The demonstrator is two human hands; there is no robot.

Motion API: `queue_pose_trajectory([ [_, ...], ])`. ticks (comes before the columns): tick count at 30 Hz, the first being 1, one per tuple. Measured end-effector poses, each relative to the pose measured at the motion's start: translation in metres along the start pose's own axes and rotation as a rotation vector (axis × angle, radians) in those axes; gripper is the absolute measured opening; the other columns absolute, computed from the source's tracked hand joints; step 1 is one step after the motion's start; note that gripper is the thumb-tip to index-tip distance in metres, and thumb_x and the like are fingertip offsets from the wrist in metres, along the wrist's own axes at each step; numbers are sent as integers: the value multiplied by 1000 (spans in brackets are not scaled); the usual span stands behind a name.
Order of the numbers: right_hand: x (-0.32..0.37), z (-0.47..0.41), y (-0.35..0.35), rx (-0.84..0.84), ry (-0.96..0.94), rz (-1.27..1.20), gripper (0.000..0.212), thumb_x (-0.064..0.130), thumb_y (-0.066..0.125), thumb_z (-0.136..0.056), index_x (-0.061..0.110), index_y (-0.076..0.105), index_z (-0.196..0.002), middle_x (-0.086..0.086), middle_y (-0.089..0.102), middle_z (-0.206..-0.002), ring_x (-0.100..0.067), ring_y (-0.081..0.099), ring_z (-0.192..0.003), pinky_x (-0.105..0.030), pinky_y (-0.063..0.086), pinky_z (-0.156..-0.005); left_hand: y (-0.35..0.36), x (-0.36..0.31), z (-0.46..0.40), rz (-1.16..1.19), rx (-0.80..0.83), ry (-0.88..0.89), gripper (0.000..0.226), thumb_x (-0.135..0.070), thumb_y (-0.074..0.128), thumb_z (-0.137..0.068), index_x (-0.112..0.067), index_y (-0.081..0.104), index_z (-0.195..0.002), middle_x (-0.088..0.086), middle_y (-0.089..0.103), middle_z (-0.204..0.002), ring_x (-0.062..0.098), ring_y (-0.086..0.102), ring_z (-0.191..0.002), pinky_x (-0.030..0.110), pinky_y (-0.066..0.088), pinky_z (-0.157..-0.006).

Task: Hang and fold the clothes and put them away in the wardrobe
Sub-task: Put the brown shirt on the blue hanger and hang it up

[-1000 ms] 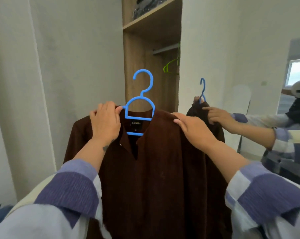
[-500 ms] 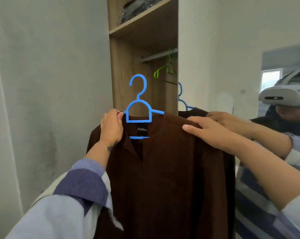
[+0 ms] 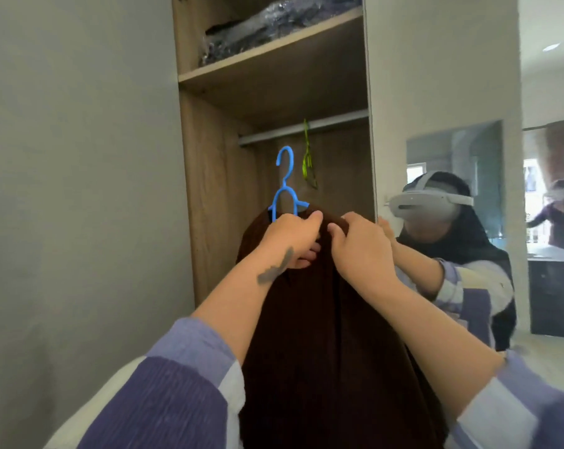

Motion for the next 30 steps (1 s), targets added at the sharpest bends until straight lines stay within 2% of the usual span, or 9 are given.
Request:
queue_pose_trajectory([
  [2,11,3,15,-19,-11,8,21,24,47,-96,11,57,-107,-10,67,-102,-29,61,-101,-36,41,-81,-2,-6,-8,130,123,-75,38,-46,47,-93,-12,58,-107,4,62,-90,15,60,-76,26,50,-55],
  [5,21,10,43,50,-71,-122,19,19,50,-94,12,55,-111,-5,65,-105,-25,62,-101,-35,48,-84,-15,-1,-33,50,43,-12,23,-25,55,-87,-7,57,-101,6,60,-81,19,62,-77,32,57,-64],
  [8,25,5,64,359,-25,-397,24,24,54,-94,18,56,-118,-2,62,-112,-17,60,-103,-20,46,-83,-36,15,-56,-166,-86,-5,31,-19,48,-89,1,58,-111,15,64,-107,31,64,-101,40,55,-85],
  [10,31,-3,70,604,145,-680,30,32,46,-98,24,55,-126,-1,59,-119,-15,61,-101,-27,47,-93,-56,26,-70,-350,-183,-18,35,-18,41,-96,-1,55,-123,16,61,-120,32,60,-109,37,50,-93],
  [11,31,-12,75,621,199,-710,32,33,42,-99,26,52,-129,0,57,-124,-16,61,-103,-33,45,-97,-65,31,-78,-391,-205,-27,36,-18,40,-98,-2,53,-126,16,60,-123,32,59,-110,37,49,-94],
  [18,26,-140,92,-37,316,-459,58,50,53,-88,24,34,-136,-5,46,-138,-28,49,-121,-45,41,-103,-82,25,-133,-310,-234,-6,36,-22,37,-99,0,55,-121,16,61,-118,33,61,-106,36,48,-91],
  [21,32,-190,95,-3,317,-331,70,46,61,-84,21,26,-140,-10,47,-137,-33,51,-120,-46,43,-100,-82,15,-156,-367,-267,71,40,-28,36,-100,-2,54,-124,14,61,-117,32,60,-106,32,42,-77],
  [25,31,-231,124,82,294,-228,74,25,64,-86,13,20,-145,-16,49,-135,-34,52,-121,-38,45,-91,-82,-2,-200,-403,-308,116,40,-28,37,-99,0,56,-122,17,60,-121,34,57,-112,32,42,-82],
  [30,21,-247,146,-115,193,-164,39,21,52,-88,15,52,-127,-12,62,-121,-32,57,-113,-36,45,-89,-81,-45,-259,-466,-243,156,35,-22,39,-98,-2,55,-122,13,58,-121,31,57,-114,33,45,-88],
])
Point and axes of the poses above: each hand's wrist, its own z-axis away from the middle knuckle, its own y-axis out of the palm, x = y × z, the point moved 2 cm from there along -z, towards the middle knuckle
